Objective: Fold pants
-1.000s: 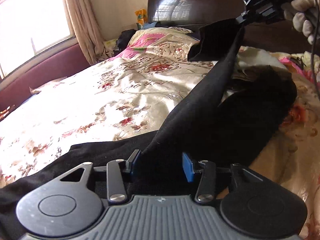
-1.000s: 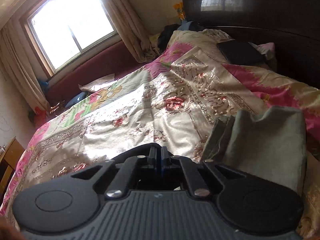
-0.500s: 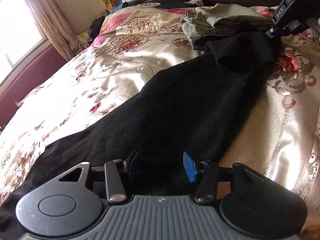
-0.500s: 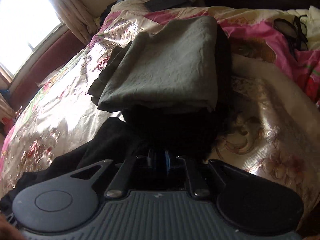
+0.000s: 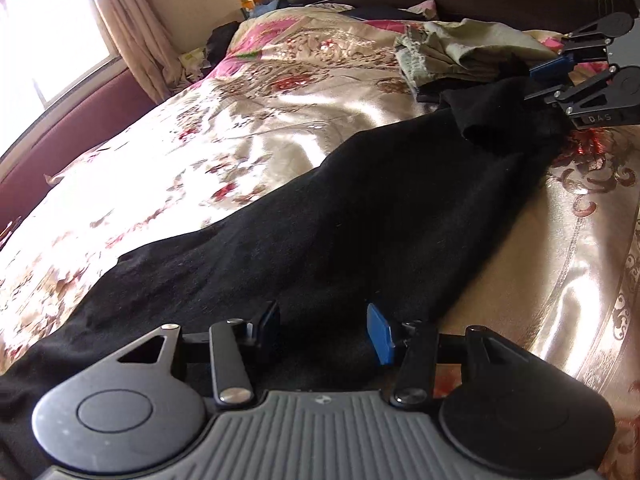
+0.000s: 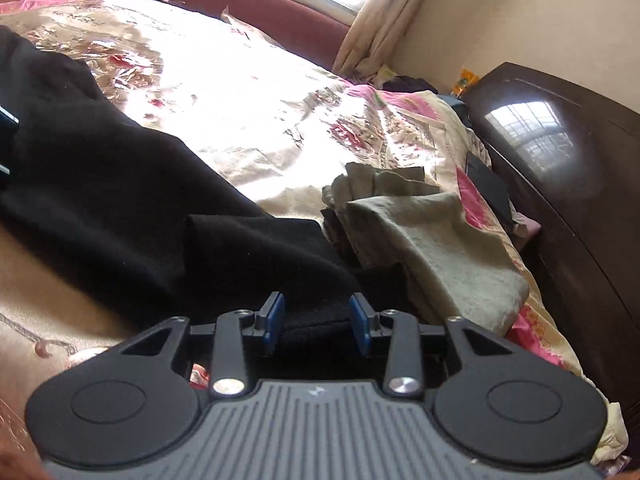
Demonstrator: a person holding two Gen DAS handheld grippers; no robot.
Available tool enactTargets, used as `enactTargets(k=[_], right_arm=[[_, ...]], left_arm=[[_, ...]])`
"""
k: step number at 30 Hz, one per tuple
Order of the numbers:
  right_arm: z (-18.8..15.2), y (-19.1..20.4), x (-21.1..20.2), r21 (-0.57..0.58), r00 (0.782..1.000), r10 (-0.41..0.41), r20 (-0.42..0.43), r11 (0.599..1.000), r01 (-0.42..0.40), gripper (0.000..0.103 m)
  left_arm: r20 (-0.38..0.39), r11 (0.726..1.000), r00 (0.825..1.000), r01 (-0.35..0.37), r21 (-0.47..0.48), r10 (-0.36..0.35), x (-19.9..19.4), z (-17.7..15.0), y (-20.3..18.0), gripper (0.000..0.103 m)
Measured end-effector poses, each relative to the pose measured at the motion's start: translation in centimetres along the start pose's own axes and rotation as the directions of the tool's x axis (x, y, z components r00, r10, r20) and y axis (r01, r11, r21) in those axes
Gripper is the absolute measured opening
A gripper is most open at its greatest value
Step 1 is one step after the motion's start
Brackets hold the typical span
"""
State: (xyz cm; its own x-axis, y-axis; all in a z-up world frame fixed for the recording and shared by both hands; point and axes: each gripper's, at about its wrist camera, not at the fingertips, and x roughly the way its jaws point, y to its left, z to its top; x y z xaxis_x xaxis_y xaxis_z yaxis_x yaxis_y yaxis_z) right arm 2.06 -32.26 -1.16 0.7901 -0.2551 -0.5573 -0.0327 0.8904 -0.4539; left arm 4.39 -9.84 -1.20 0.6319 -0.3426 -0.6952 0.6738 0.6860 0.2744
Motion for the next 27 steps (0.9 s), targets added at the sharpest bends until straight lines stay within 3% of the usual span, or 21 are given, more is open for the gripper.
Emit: enactTargets(k=[3,5,9,11,14,15,17,20,22,24,27], right_arm=[[1.7,1.2,-0.7,0.040,0.998,0.051,0.036,0.998,-0.052,0.039],[3.0,3.2,-1.2,0.032,0.989,0.137,0.061,0.990,-0.139,0.040],[5.9,9.5,-1.1,-0.043,0.932,0.353,0.080,0.935,-0.351,0.040],[7.1,12.2,-0.8,-0.070,0.909,0.407,0.088,0.913,-0.402,0.041],[9.3,16.0,-0.9,-0.123,0.864,0.495,0.096,0.867,-0.483,0.042],[10.0,16.9,-1.1,-0.140,0.853,0.510,0.107,0.857,-0.495,0.042],[11.4,19.0,-1.5,-0.175,0.818,0.563,0.120,0.823,-0.541,0.043],[12.9,22.3,-2.4,-0.241,0.774,0.620,0.129,0.777,-0.581,0.043],[13.7,24.5,-2.9,-0.285,0.733,0.666,0.138,0.736,-0.615,0.043],[14.2,26.8,-3.5,-0.349,0.708,0.691,0.145,0.705,-0.617,0.043],[14.8,29.4,-4.1,-0.424,0.675,0.724,0.141,0.661,-0.620,0.043]], left_arm=[[-0.024,0.993,0.996,-0.087,-0.074,0.086,-1.5,-2.0,3.3,0.063],[-0.048,0.980,0.988,-0.154,-0.125,0.149,-2.3,-3.6,5.8,0.063],[-0.113,0.939,0.958,-0.283,-0.195,0.265,-3.8,-7.1,10.2,0.065],[-0.131,0.922,0.947,-0.316,-0.223,0.293,-4.4,-9.2,12.0,0.080],[-0.171,0.878,0.917,-0.395,-0.269,0.360,-5.7,-11.7,14.5,0.080],[-0.175,0.864,0.912,-0.408,-0.294,0.371,-6.4,-12.4,15.4,0.080],[-0.164,0.835,0.923,-0.385,-0.394,0.348,-7.7,-13.7,17.4,0.082],[-0.203,0.766,0.878,-0.478,-0.429,0.434,-8.7,-14.7,19.3,0.081],[-0.197,0.743,0.889,-0.454,-0.492,0.413,-9.2,-15.5,20.3,0.081],[-0.206,0.722,0.903,-0.426,-0.545,0.378,-8.7,-16.3,21.3,0.081],[-0.243,0.686,0.889,-0.455,-0.568,0.389,-7.9,-17.2,21.1,0.082]])
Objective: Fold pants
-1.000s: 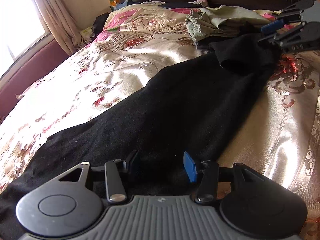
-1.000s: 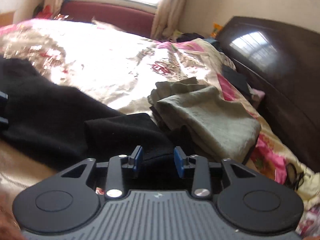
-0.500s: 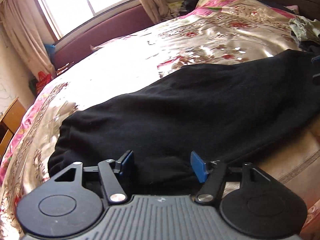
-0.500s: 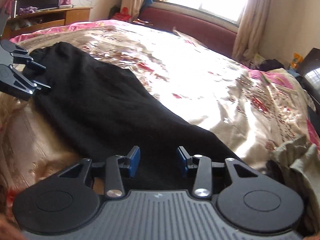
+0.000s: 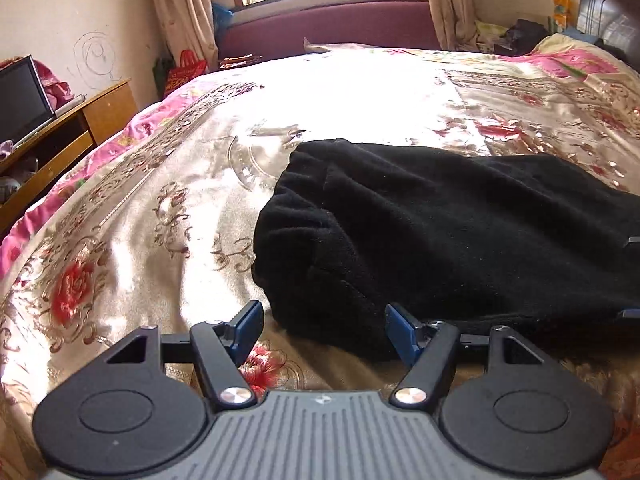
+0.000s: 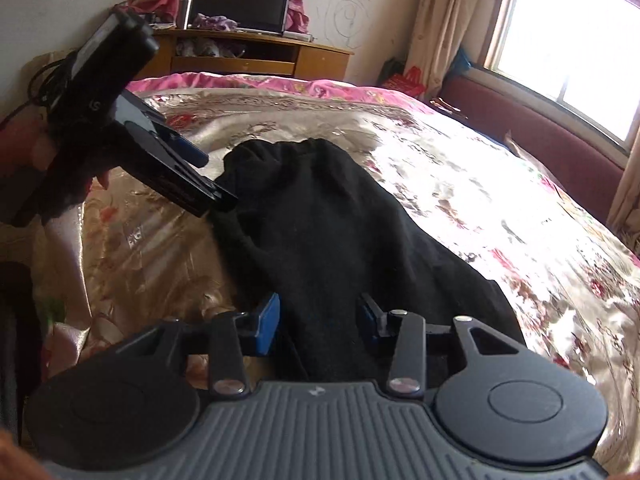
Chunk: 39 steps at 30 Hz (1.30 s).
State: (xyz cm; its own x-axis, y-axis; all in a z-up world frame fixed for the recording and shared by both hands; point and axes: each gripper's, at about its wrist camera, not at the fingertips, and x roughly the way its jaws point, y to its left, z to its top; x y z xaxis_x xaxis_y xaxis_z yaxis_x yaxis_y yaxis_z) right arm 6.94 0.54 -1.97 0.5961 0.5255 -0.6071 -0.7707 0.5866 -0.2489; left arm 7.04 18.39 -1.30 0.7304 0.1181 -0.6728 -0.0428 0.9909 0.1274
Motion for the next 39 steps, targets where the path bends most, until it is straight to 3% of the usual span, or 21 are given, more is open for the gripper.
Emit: enactTargets(k=[5,8,12,14,16,17,19,21,24,27,31,34,36,39], right_arm=[[1.2,1.7,2.0,-0.062,0.998,0.058,-0.016,0.996,-0.059,0.044],[1.4,2.1,3.3,-0.083,0.998,0.051,-0.035,0.995,-0.054,0.044],[1.4,2.4,5.6,-0.075,0.998,0.012,-0.067,0.997,-0.017,0.044],[1.5,2.3,6.5,-0.070,0.997,-0.010,-0.075,0.998,0.005,0.043],[1.8,1.9,7.5,-0.039,0.995,-0.018,-0.095,0.999,0.014,0.041],[2.0,1.7,7.9,-0.015,0.995,-0.006,-0.103,1.000,0.005,0.032],[2.5,1.5,9.1,0.051,0.991,0.018,-0.134,0.999,-0.012,0.020],[3.1,1.8,9.7,0.058,0.989,0.017,-0.148,0.998,-0.009,0.018],[3.9,2.2,10.3,0.094,0.988,0.049,-0.144,0.995,-0.036,0.016],[5.2,2.9,11.2,0.118,0.988,0.083,-0.131,0.991,-0.067,0.015],[7.8,5.8,13.0,0.097,0.986,0.140,-0.087,0.987,-0.131,0.016],[9.1,6.4,12.8,0.099,0.985,0.156,-0.068,0.984,-0.149,0.022],[8.8,5.1,10.5,0.148,0.986,0.163,-0.020,0.976,-0.158,0.021],[6.5,2.4,6.0,0.175,0.997,0.073,0.008,0.982,-0.073,0.023]], left_arm=[[-0.054,0.980,0.993,0.096,-0.172,-0.107,1.7,0.3,1.7,0.084],[-0.062,0.967,0.991,0.097,-0.233,-0.115,3.3,0.7,2.2,0.090],[-0.052,0.940,0.992,0.094,-0.328,-0.117,5.0,0.8,2.5,0.090],[-0.024,0.940,0.994,0.091,-0.330,-0.104,4.8,0.8,1.9,0.066],[0.000,0.924,0.991,0.123,-0.363,-0.133,4.7,0.8,2.2,0.051],[0.017,0.913,0.990,0.138,-0.384,-0.143,4.5,0.7,2.6,0.045],[0.050,0.888,0.986,0.168,-0.428,-0.162,4.1,0.6,3.6,0.042],[0.081,0.873,0.981,0.196,-0.446,-0.179,3.6,0.7,4.6,0.040],[0.100,0.884,0.983,0.184,-0.429,-0.156,2.9,0.9,5.7,0.039],[0.114,0.876,0.985,0.165,-0.453,-0.127,2.3,0.7,7.9,0.039],[0.091,0.884,0.996,0.054,-0.465,-0.013,1.8,-0.1,11.3,0.039],[0.050,0.891,0.998,-0.001,-0.453,0.027,1.7,-0.5,13.0,0.044],[0.057,0.917,0.997,-0.018,-0.399,0.044,0.8,-0.5,12.3,0.046],[0.080,0.963,0.987,-0.116,-0.244,0.139,-0.9,-0.3,9.5,0.046]])
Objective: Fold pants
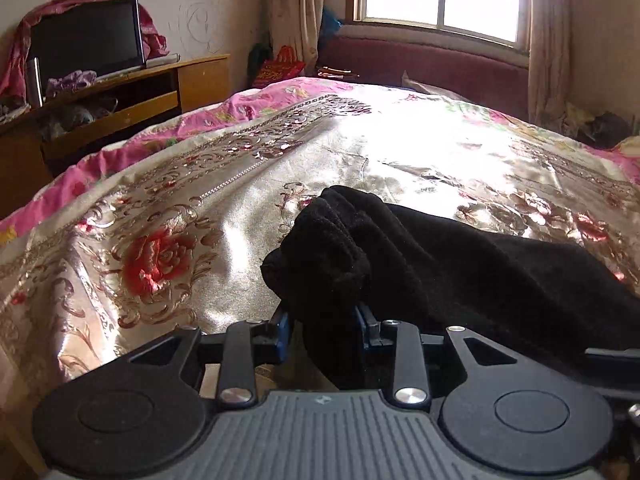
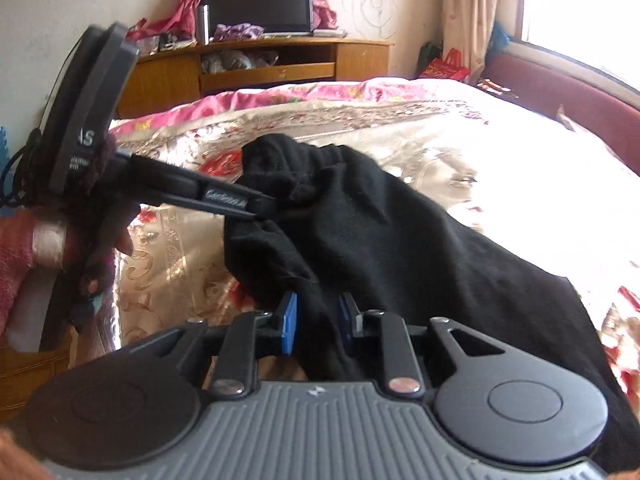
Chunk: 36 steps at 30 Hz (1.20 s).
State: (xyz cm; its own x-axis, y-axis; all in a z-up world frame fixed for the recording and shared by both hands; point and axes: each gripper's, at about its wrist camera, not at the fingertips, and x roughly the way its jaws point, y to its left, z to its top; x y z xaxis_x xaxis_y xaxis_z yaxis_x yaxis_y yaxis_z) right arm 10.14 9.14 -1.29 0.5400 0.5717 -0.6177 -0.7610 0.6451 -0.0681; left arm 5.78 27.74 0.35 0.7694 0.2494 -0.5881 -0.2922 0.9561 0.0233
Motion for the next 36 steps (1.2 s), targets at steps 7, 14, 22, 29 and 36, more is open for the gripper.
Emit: enactTargets(k=[7,14,22,29,36], right_arm=[[-8.4,-7.8,-11.5,0.048,0.919,-0.382,-0.095,0.921,0.387,0.031],[-17.4,-11.5,-19.7,0.039,0.730,-0.654,-0.198,0.739,0.672,0.054],[-18.8,-13.1,-19.7,0.166,0.733,-0.656,-0.180,0.714,0.680,0.061],[-19.8,-16.4,-17.7,0.309,0.714,-0.654,-0.250,0.645,0.699,0.056],[-22.2,-21.1,-27.0,0.657,0.807,-0.534,-0.251,0.518,0.547,0.003]], left_arm=[[0.078,0.983,0.995,0.040,0.181,-0.055,-4.7,0.1,-5.9,0.046],[-0.008,0.924,0.953,0.295,0.242,-0.302,-6.6,-0.3,-15.7,0.046],[-0.071,0.801,0.884,0.450,0.395,-0.462,-9.2,-1.2,-26.4,0.046],[-0.107,0.761,0.871,0.474,0.443,-0.480,-10.5,-1.5,-29.3,0.047],[-0.119,0.724,0.857,0.491,0.485,-0.502,-11.2,-1.8,-30.0,0.047]])
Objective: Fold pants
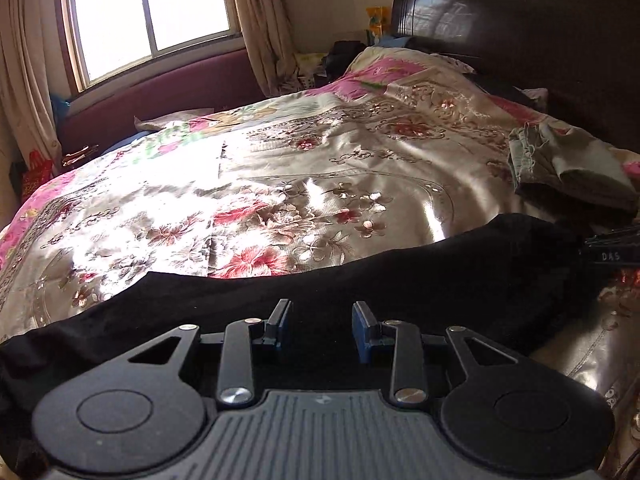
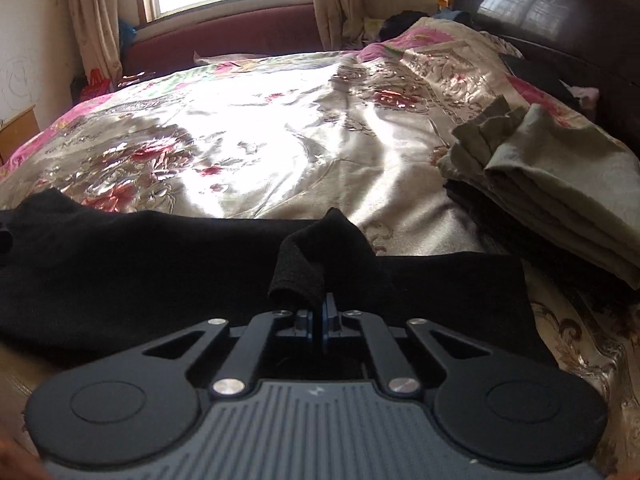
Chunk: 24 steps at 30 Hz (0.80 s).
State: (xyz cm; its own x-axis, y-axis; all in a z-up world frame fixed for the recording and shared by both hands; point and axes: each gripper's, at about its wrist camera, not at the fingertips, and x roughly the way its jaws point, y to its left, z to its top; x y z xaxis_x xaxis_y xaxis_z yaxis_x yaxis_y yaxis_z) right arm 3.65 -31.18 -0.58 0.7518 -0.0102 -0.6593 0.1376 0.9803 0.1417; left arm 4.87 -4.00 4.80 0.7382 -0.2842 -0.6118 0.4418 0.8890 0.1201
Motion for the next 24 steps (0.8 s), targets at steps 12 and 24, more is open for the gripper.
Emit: enactTargets(k=[12,24], right_arm=[[5.9,-11.8,-1.9,0.450,0.978,0.190,-0.092,0.883,-0.129,0.004],[7.7,-12.1,-4.8,0.467,0.958,0.244,-0.149,0.871,-0.150,0.004]], left_arm=[[0.033,0.990,0.992,0.115,0.086,-0.118,0.7,2.1,-3.6,0.048],[0.038,0.982,0.987,0.148,0.116,-0.154,1.4,2.5,-4.4,0.054]])
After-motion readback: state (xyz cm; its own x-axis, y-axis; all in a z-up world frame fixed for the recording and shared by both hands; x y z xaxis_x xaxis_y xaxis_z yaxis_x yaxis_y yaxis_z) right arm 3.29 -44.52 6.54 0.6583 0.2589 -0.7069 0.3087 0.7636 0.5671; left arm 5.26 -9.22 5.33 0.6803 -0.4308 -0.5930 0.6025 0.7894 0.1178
